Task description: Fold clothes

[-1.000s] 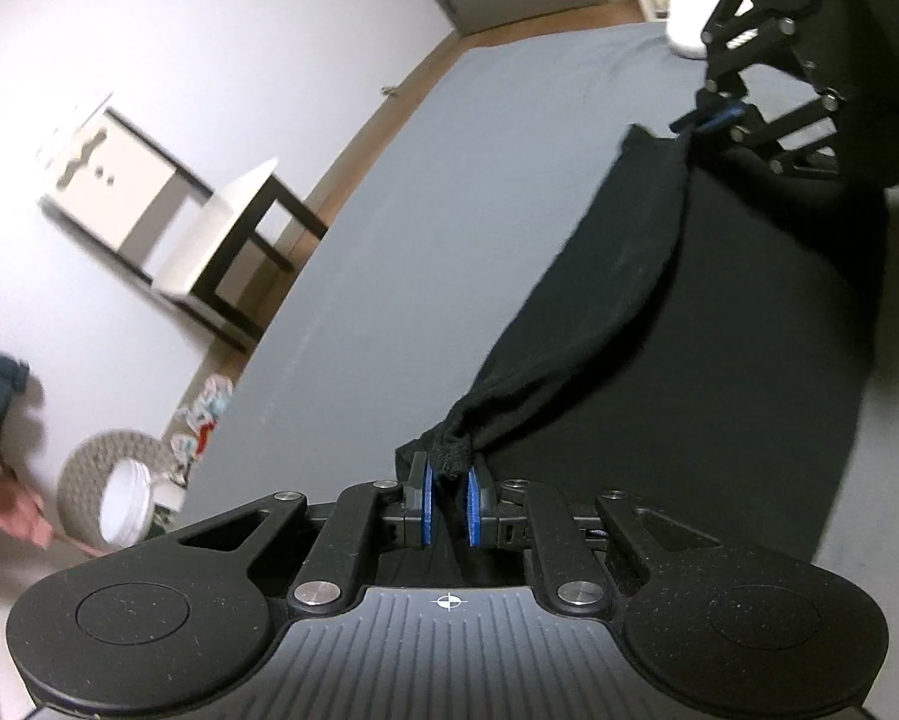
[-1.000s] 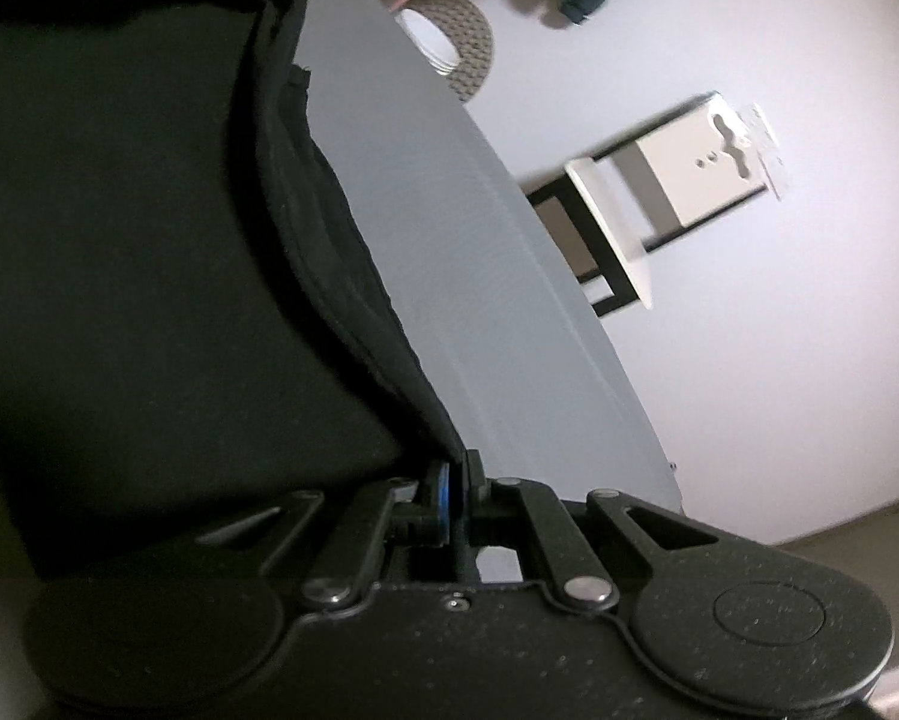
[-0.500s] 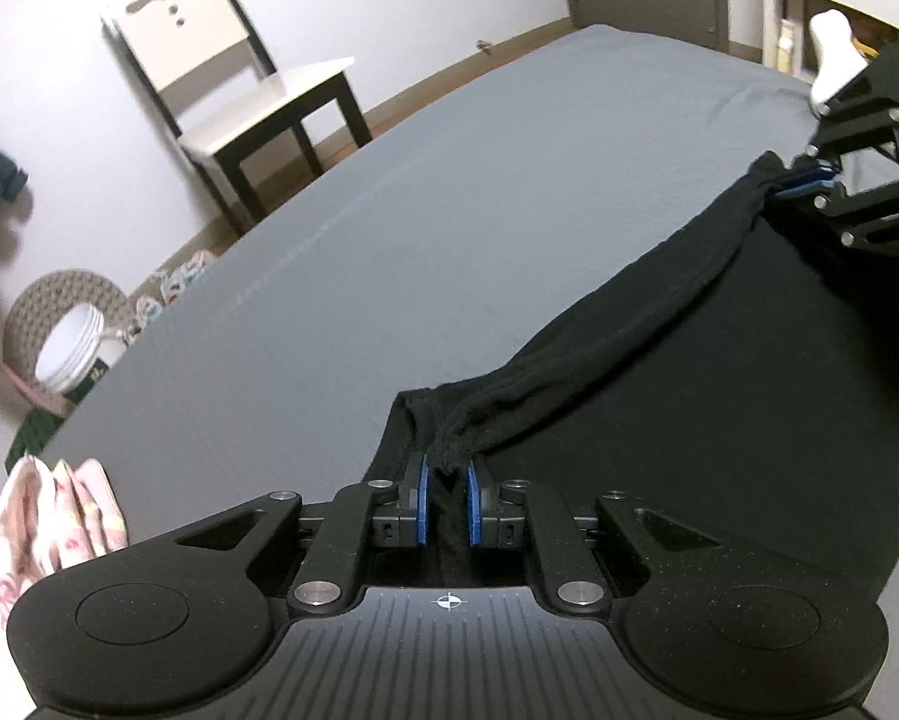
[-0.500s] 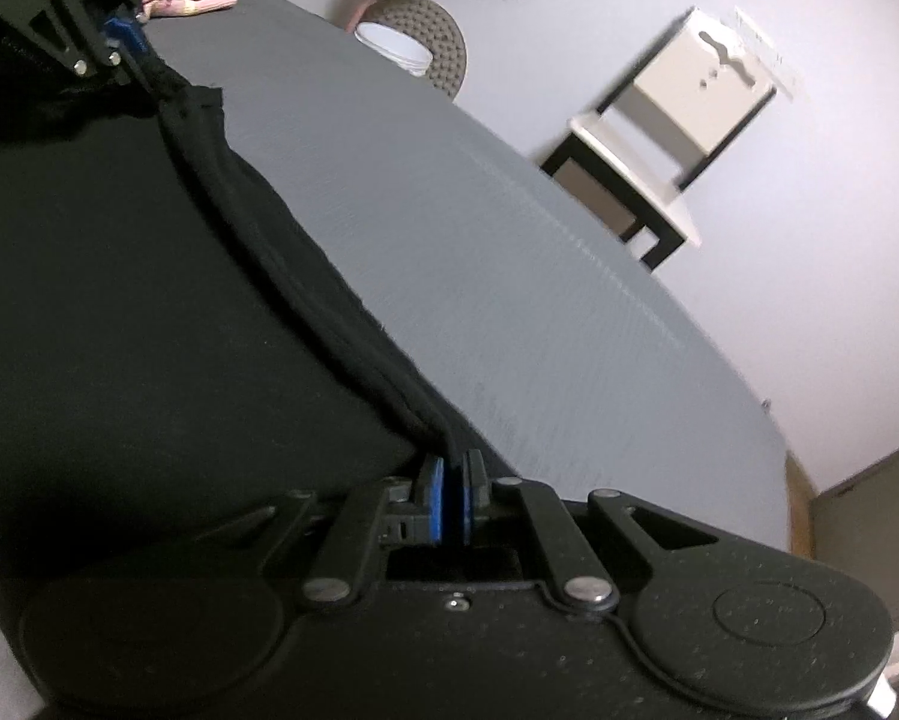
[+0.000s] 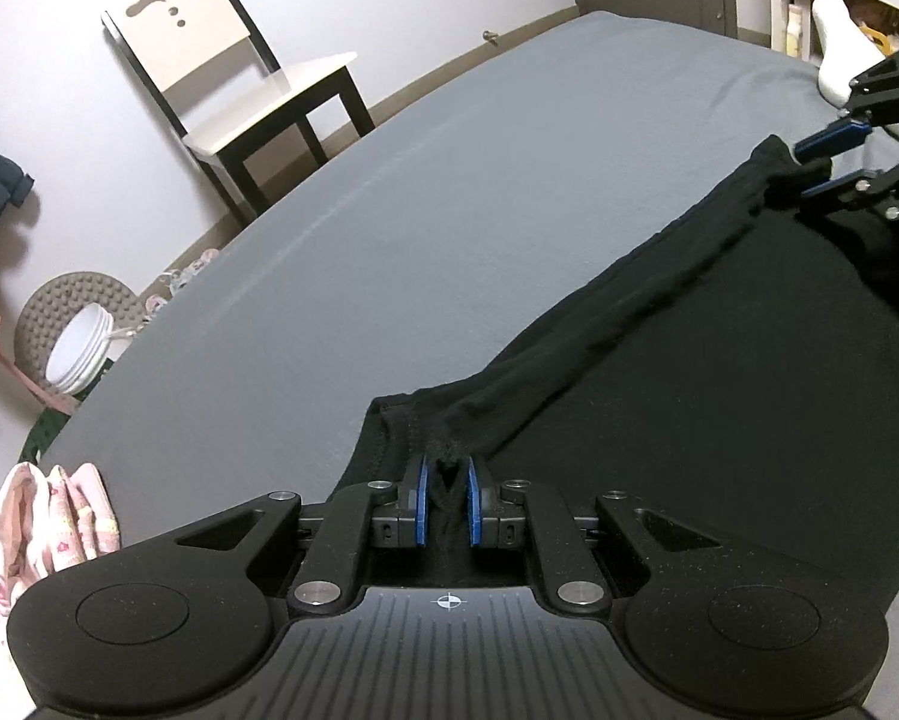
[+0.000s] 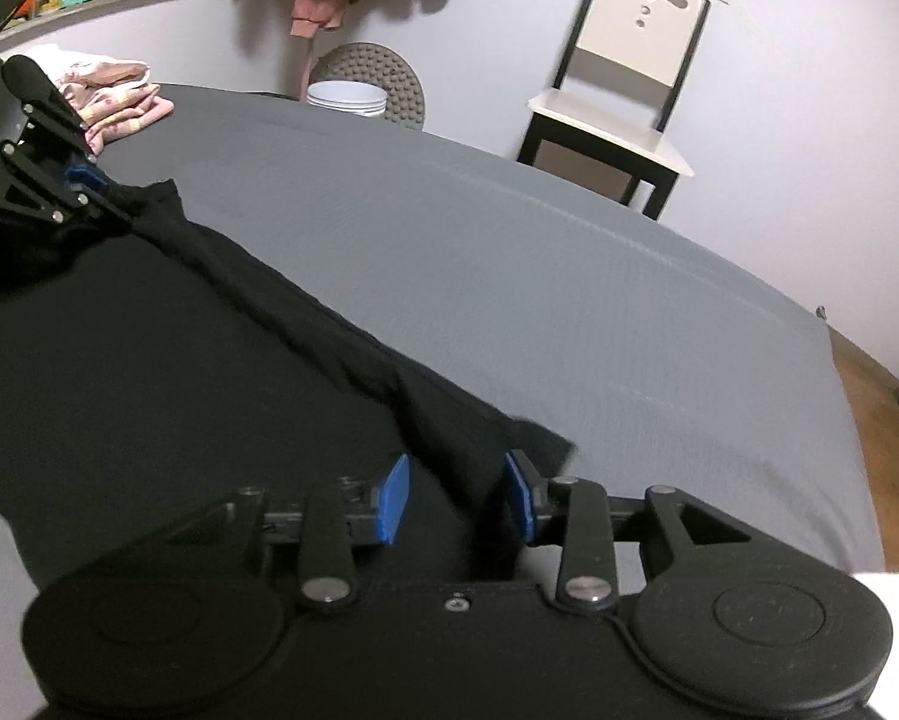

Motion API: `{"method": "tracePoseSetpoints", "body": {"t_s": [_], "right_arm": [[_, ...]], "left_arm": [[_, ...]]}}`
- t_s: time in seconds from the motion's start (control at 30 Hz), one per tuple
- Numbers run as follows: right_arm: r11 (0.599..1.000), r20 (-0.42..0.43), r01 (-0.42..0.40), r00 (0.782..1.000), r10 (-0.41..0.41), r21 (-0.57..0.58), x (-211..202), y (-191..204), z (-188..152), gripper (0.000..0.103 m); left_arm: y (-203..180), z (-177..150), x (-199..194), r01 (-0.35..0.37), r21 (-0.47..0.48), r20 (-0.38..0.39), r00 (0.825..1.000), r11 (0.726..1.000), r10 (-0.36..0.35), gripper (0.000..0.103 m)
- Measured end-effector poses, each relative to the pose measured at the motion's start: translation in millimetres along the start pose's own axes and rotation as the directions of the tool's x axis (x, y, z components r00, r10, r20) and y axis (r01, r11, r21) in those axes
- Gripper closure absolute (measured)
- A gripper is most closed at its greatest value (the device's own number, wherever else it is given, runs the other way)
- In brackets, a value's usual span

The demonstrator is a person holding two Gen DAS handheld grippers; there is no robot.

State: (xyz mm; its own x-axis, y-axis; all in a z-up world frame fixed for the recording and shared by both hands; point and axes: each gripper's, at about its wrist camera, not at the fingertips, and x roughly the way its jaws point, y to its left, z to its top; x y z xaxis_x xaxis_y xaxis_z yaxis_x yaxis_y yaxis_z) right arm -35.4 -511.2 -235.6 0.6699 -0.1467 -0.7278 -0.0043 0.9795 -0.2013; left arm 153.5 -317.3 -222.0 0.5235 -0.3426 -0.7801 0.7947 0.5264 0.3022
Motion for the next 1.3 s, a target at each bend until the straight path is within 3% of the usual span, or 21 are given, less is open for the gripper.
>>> {"method": "tracePoseSetpoints", "body": {"t_s": [0.27,0.67,0.8,0.9,1.3], "right_arm": [[0.993,0.015,-0.03,0.999,0.029,0.114,5.3,-29.3,-6.5,0.068],[0.95,0.078,-0.164,0.986,0.148,0.267,24.3,-49.6,-6.4,0.07],[0.953,0.047,-0.129,0.992,0.12,0.274,25.8,-48.8,-5.7,0.091],[0.942,0.034,-0.132,0.991,0.128,0.309,21.1,-51.5,-5.7,0.099],[0.933,0.007,-0.057,0.998,0.058,0.356,7.9,-62.0,-8.0,0.102]], "left_arm": [[1.3,-2.4,1.4,0.01,-0.009,0.018,1.0,1.0,-0.01,0.092],[1.1,-3.3,1.3,0.009,-0.009,0.03,1.0,1.0,-0.008,0.092],[2.5,-3.9,-2.2,0.0,-0.016,0.055,0.998,1.0,0.0,0.092],[3.3,-4.0,-6.0,0.004,-0.02,0.075,0.997,1.0,-0.003,0.092],[8.9,12.3,3.4,0.009,-0.013,0.093,0.996,1.0,-0.007,0.092]]}}
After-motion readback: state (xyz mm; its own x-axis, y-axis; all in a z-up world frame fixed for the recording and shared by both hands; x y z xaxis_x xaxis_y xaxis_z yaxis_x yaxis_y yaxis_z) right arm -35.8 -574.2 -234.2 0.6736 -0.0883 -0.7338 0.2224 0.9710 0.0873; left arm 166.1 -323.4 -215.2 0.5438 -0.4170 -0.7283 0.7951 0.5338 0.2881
